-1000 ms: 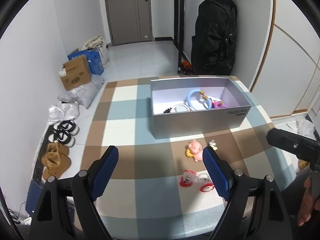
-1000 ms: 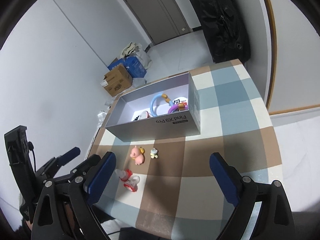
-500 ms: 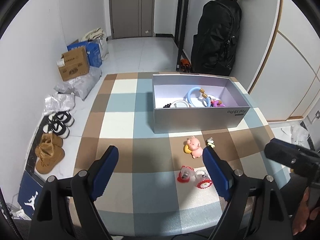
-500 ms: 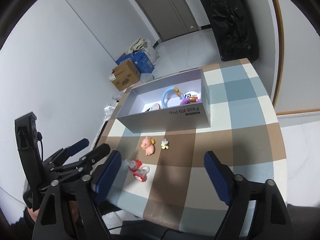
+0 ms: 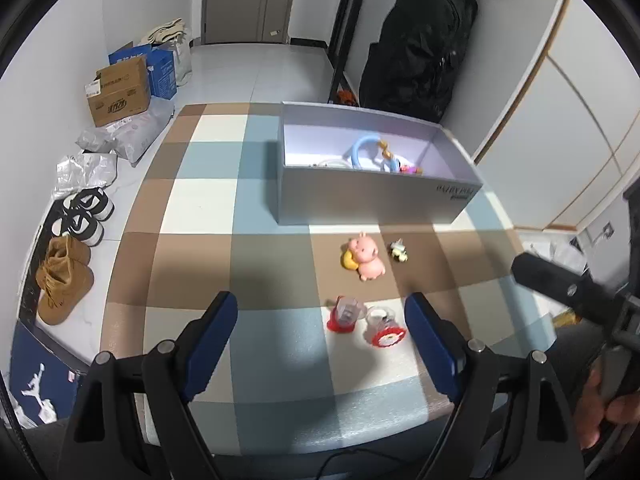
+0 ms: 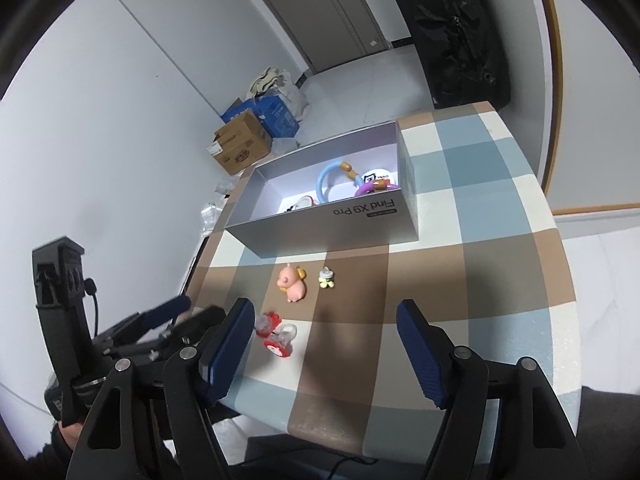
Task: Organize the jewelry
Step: 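Grasp the red clear pacifier clip with the left gripper and lift it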
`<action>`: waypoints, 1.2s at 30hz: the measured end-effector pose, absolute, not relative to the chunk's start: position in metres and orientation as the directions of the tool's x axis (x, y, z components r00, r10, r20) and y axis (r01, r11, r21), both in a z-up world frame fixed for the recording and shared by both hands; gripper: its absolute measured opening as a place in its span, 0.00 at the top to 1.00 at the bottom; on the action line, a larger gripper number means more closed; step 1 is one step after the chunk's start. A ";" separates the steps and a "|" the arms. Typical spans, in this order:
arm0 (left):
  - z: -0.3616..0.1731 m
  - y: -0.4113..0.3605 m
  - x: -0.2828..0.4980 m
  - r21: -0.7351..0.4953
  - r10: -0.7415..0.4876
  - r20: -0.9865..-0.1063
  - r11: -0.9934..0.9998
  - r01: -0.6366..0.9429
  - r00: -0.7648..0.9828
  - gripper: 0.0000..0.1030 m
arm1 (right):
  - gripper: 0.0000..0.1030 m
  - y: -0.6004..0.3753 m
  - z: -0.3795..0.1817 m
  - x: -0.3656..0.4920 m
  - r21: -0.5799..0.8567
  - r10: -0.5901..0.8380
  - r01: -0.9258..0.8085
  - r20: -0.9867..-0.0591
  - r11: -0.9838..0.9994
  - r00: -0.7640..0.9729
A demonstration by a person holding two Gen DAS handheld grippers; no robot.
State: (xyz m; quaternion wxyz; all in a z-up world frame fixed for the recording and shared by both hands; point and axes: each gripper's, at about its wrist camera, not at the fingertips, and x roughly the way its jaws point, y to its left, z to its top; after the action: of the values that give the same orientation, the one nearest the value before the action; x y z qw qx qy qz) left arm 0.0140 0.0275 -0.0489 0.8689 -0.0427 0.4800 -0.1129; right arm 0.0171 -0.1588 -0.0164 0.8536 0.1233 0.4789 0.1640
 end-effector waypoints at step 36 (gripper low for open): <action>-0.079 0.029 0.033 -0.341 -0.373 -0.863 0.928 0.154 0.341 0.87 | 0.40 -0.136 -0.042 0.027 0.379 0.427 -0.196 -0.813 0.904 0.396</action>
State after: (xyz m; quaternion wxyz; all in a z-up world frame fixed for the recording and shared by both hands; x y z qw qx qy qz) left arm 0.0327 0.0285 -0.0793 0.8128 -0.0997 0.5506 -0.1621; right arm 0.0271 -0.1365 -0.0424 0.8279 0.1118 0.5164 0.1881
